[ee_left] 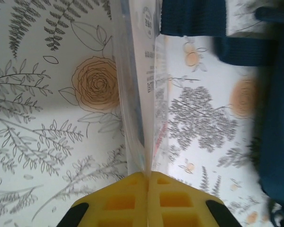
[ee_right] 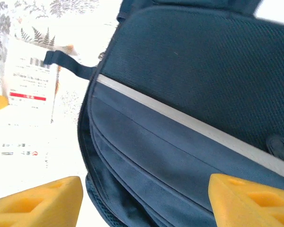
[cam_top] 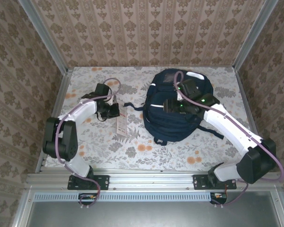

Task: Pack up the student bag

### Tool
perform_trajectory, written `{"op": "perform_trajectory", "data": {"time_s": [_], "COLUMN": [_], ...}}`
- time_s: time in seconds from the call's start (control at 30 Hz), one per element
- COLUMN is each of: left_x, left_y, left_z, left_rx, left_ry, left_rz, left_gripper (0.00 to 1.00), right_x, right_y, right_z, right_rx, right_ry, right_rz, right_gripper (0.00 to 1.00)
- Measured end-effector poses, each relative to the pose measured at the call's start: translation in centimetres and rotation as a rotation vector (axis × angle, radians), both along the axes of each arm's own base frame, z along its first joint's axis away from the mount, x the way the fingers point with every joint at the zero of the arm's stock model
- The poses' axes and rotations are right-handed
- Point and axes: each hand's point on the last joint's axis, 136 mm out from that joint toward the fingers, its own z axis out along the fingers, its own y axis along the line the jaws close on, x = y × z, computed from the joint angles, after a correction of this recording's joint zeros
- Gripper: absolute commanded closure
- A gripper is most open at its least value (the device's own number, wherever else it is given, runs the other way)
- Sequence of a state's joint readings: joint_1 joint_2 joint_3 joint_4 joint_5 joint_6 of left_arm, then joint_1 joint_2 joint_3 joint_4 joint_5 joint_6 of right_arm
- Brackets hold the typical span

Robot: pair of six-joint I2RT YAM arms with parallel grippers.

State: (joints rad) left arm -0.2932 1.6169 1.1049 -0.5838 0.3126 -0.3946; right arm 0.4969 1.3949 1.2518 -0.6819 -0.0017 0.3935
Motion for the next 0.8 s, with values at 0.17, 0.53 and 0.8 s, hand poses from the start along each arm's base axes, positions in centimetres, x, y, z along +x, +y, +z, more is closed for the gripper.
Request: {"op": "perform_trajectory", "data": {"time_s": [0.17, 0.53, 0.8], "left_x": [-0.7, -2.4, -3.6], "left_y": [0.1, 0.8, 0.9], "left_z": [3.1, 6.0, 6.5], "left_rx": [-0.06, -0.126, -0.16], "left_ry": [-0.056, -0.102, -0.099], "left_rz": [0.028, 0.077, 0.095], "left_gripper": [1.0, 1.0, 1.0], "right_x": [0.5, 0.1, 0.4], "right_y": [2.2, 1.2, 0.9], "right_z": [-1.6, -7.0, -8.4], "right_rx": [-0.202, -0.555, -0.714], "right_ry": [-0.047, 0.021, 0.014], "right_rz": [0.174, 0.398, 0.451], "right_gripper": [0.28, 0.22, 0.9]}}
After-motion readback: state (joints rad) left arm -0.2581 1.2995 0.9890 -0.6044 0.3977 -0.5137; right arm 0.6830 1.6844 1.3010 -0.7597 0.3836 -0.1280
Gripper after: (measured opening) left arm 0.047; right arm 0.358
